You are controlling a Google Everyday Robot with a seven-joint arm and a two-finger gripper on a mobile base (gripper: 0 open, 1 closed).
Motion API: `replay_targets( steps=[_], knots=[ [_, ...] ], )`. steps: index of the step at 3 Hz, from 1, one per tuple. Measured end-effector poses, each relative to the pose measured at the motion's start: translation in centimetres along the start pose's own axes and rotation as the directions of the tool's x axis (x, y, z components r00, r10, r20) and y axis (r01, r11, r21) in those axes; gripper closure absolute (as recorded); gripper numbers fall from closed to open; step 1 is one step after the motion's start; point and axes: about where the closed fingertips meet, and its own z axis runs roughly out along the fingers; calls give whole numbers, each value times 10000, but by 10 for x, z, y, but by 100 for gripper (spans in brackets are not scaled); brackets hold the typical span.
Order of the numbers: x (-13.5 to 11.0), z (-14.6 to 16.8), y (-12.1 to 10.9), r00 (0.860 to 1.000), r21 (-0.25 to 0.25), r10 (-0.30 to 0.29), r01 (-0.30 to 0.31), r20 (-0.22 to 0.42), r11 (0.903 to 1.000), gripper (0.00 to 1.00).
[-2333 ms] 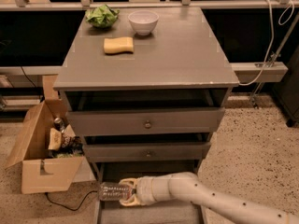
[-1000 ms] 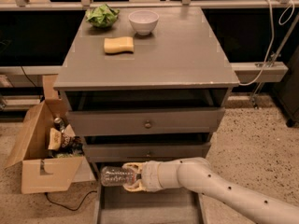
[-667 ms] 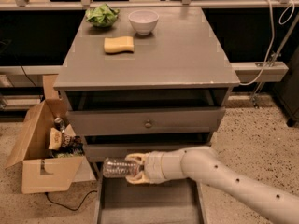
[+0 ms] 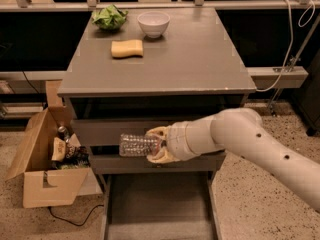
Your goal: Pick water bottle from bottom drawer and place on counter
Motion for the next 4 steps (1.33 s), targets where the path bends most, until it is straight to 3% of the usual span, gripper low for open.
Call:
replay_targets(
  steps=[1, 2, 3, 4],
  knots=[
    [-29, -55, -41, 9945, 383, -458, 496, -941, 9980, 100],
    [-29, -55, -41, 9945, 383, -460, 497, -941, 9980, 100],
    [-42, -78, -66, 9936, 602, -689, 744, -898, 9954, 100],
    [-58, -120, -128, 9937, 1403, -847, 944, -733, 9856, 100]
  ],
)
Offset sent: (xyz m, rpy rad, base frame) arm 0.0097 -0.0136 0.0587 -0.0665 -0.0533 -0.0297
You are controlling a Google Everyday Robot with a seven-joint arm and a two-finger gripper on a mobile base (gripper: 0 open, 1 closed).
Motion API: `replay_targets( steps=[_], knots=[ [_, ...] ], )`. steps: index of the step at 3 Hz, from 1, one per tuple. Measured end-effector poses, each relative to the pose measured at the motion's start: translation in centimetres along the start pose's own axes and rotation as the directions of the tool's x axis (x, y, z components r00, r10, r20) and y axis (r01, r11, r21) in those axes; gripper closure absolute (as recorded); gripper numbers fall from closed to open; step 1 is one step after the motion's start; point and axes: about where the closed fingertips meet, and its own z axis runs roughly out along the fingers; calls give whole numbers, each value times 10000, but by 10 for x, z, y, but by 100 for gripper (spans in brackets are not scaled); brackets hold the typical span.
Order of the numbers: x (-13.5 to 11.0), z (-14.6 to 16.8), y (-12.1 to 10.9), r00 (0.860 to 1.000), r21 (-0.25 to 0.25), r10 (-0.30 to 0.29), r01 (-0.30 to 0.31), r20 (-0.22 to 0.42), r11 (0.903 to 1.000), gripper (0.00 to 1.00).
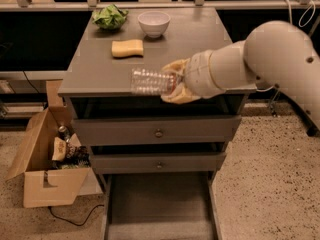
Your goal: Pick water bottle from bottom drawer and place on counter
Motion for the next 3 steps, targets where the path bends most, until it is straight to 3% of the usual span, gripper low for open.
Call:
replay_targets(
  steps=[1, 2, 3],
  knots=[
    [3, -5, -43, 9988, 528, 376, -392, 311, 9978, 100],
    [29, 12, -89, 9867, 634, 1515, -1552, 590, 9858, 100],
    [41, 28, -135, 9632, 716, 2626, -2663, 564, 9612, 100]
  ],
)
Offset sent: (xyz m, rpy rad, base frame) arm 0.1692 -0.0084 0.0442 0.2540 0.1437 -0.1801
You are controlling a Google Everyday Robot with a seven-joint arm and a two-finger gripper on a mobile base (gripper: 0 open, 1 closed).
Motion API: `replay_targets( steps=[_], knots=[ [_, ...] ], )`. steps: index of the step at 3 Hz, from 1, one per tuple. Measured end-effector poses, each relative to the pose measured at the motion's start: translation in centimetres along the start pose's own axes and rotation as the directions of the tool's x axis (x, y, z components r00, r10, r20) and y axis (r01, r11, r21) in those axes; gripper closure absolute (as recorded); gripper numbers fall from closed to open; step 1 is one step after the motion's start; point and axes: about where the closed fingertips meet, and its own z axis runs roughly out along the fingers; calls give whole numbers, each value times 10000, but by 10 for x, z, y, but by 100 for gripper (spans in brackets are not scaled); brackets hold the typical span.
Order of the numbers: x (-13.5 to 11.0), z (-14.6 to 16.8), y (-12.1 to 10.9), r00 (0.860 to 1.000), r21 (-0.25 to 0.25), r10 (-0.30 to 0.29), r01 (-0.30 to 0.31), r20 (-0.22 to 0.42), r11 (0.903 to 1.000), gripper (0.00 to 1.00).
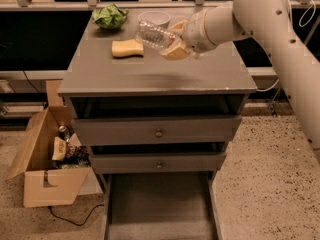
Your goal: Pick water bottle from bottom drawer and place on counter
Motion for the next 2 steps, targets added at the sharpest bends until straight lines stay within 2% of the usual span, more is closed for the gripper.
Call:
replay_targets(
  steps=[1, 2],
  knots=[
    [14, 20, -32, 9918, 41, 1183, -1182, -482, 9930, 100],
    [38, 36, -50, 9672, 41, 2289, -2299, -1100, 9732, 100]
  ],
)
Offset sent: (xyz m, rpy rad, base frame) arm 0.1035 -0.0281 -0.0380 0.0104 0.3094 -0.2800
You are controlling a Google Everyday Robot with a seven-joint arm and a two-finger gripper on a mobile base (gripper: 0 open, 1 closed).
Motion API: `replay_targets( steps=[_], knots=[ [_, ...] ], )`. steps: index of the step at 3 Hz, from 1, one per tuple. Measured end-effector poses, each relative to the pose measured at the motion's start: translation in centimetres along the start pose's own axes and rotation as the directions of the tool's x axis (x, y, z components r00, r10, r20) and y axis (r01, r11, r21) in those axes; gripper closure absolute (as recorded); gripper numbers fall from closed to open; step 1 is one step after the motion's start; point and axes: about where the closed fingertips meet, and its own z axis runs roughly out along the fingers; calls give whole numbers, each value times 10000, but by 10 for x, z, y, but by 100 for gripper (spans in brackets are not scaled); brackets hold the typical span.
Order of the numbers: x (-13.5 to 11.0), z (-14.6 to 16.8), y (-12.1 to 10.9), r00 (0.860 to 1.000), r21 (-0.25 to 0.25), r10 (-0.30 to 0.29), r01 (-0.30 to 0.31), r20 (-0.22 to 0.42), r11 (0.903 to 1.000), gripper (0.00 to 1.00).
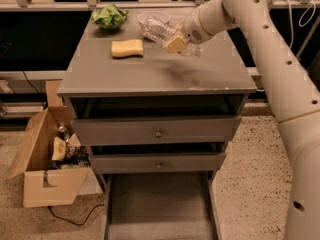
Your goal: Pick water bottle from bottom drawer and place on counter
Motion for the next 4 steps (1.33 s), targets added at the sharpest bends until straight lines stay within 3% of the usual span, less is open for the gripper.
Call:
replay_targets(
  steps=[1, 2, 4],
  knots=[
    [20, 7, -16, 9958, 72, 839, -837, -373, 9965, 86],
    [36, 7, -28, 9885, 234, 1416, -1405, -522, 9898, 63],
    [59, 10, -38, 9761, 201, 2034, -2024, -761, 9791, 16]
  ],
)
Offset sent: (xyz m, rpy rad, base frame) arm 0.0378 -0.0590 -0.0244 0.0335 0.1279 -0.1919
